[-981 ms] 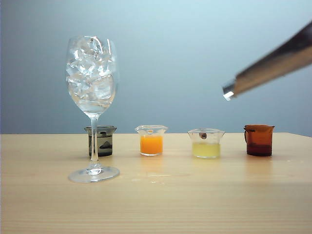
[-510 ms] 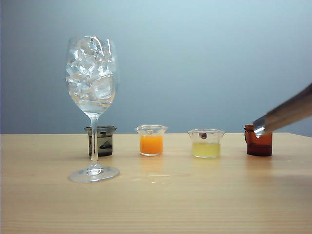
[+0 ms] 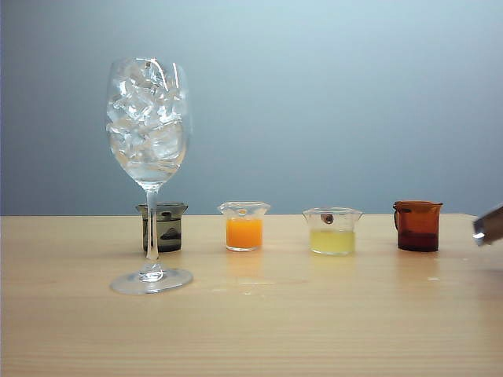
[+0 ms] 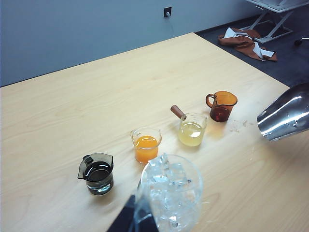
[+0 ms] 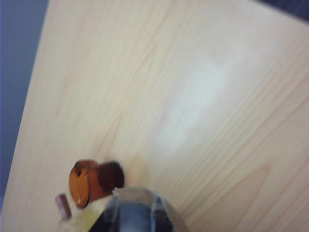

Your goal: Pick up the ice scoop on the desk filled with ice cubes, pour the ice into the goblet, and finally put the scoop back on the table.

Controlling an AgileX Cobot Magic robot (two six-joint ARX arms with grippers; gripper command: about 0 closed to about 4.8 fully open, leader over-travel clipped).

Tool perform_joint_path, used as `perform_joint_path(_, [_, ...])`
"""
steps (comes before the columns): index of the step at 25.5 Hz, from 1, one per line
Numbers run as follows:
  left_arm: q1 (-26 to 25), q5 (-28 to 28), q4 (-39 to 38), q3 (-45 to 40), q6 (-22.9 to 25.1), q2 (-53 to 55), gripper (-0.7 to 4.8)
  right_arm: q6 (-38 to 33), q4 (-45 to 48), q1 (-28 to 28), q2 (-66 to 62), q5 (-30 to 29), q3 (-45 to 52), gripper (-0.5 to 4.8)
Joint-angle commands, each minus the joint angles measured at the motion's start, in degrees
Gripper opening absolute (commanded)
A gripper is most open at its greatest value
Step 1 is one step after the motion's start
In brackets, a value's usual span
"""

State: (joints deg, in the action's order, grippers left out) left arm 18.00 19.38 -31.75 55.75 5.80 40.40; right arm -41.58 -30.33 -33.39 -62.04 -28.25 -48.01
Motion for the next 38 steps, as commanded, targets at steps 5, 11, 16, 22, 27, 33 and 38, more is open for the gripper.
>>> perform_joint_path(5, [-0.07, 0.42, 0.55, 0.31, 0.22, -0.09, -0.05, -0.11, 6.19, -3.48, -3.58, 0.11, 0.04, -0.05])
perform_joint_path(11, [-0.07, 0.39, 0.52, 0.31, 0.22, -0.09, -0.05, -0.92, 11.54, -4.07, -7.87, 0.04, 0.02, -0.05])
perform_joint_path(16, [-0.07, 0.39, 0.52, 0.31, 0.22, -0.09, -0.05, -2.01, 14.6, -4.07, -10.62, 0.07, 0.02, -0.05])
perform_joint_path(22, [-0.07, 0.39, 0.52, 0.31, 0.2, -0.09, -0.05, -2.38, 18.95, -4.02, -14.12, 0.07, 0.02, -0.05])
perform_joint_path(27, [-0.07, 0.37, 0.52, 0.31, 0.2, -0.09, -0.05, -2.36, 21.4, -3.96, -18.23, -0.17, 0.02, -0.05])
perform_joint_path(33, [-0.07, 0.37, 0.55, 0.31, 0.2, -0.09, -0.05, -2.36, 25.59, -3.96, -20.96, 1.22, 0.02, -0.05])
perform_joint_path(38, [-0.07, 0.37, 0.52, 0.31, 0.2, -0.09, -0.05, -2.38, 26.99, -3.96, -23.69, -0.02, 0.02, -0.05])
